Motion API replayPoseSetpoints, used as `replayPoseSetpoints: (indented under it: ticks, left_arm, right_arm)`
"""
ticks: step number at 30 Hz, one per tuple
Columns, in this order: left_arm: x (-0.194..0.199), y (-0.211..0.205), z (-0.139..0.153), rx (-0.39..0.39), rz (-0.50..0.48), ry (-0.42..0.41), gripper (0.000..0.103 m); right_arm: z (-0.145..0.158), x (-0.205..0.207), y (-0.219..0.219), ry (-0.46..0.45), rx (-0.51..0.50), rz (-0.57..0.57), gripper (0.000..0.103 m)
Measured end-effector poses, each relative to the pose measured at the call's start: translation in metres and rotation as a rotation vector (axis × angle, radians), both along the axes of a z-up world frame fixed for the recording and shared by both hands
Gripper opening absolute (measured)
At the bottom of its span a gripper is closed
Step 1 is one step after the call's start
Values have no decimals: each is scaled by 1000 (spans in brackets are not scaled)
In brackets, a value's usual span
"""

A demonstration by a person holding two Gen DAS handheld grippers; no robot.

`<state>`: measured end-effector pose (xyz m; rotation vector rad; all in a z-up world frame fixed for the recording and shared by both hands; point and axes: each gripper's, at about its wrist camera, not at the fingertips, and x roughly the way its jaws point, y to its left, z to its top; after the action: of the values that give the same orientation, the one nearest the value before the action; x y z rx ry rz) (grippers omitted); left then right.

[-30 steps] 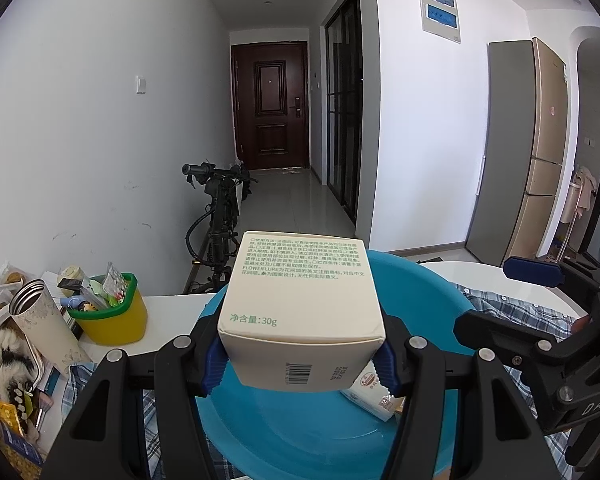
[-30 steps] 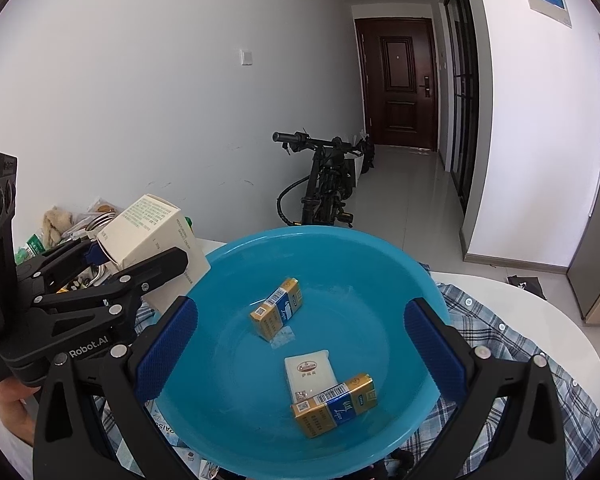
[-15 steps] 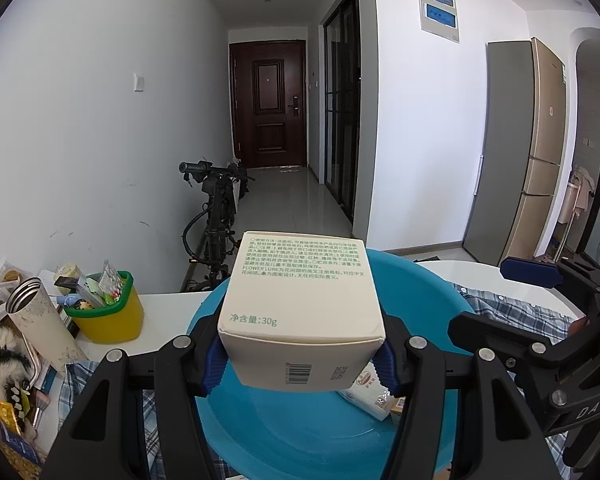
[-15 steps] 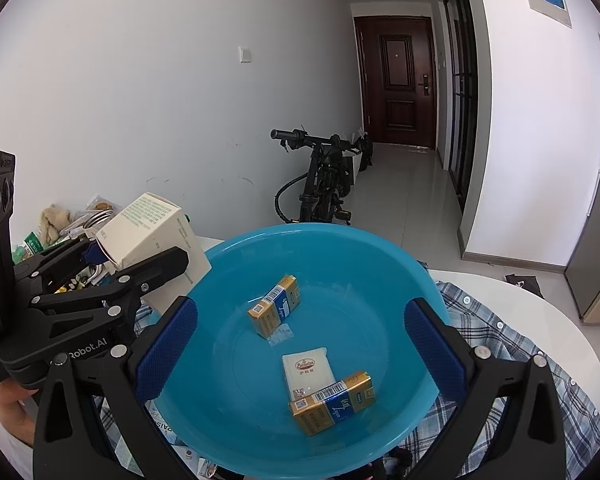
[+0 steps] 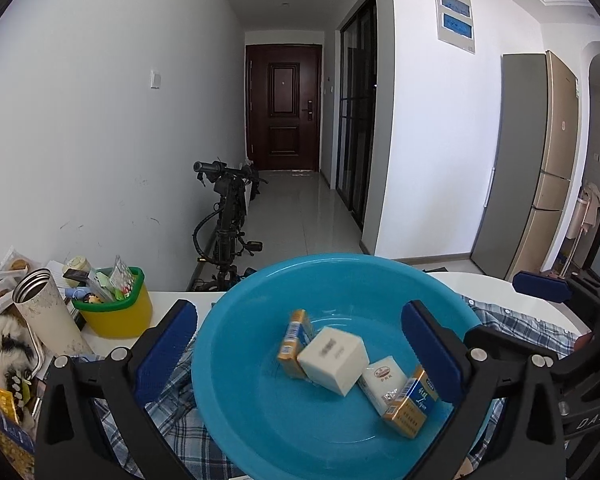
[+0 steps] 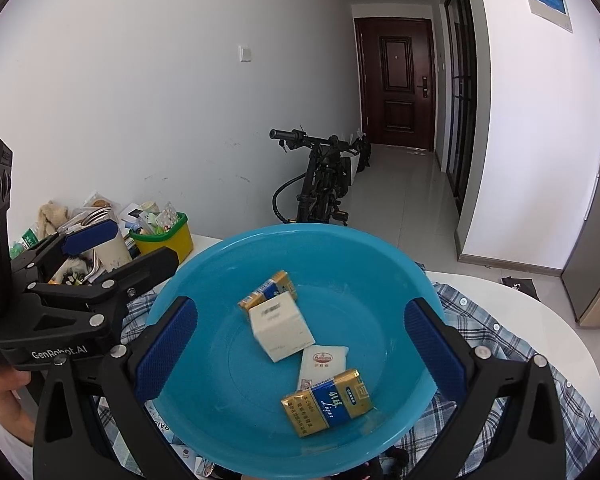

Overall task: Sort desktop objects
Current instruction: 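Open the left tool to drop the cream box into the basin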

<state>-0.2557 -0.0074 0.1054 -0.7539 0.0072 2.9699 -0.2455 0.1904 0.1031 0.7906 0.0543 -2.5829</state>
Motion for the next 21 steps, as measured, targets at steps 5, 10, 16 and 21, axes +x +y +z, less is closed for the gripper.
replayPoseSetpoints:
  ticks: [5,10,16,21]
  left_arm:
    - [2,0,2,3,17,8,103]
    - [6,-1,5,0,12,12,103]
    - [7,-3,8,4,14,14,103]
    - [8,-3,10,7,18,9,103]
  right_arm:
    - [-1,1,-5,3,29,-2,103]
    - [-1,-1,-3,8,32,-18,103]
    - [1,0,-2,14,27,-19,103]
    - [2,2,-7,18,36,-13,103]
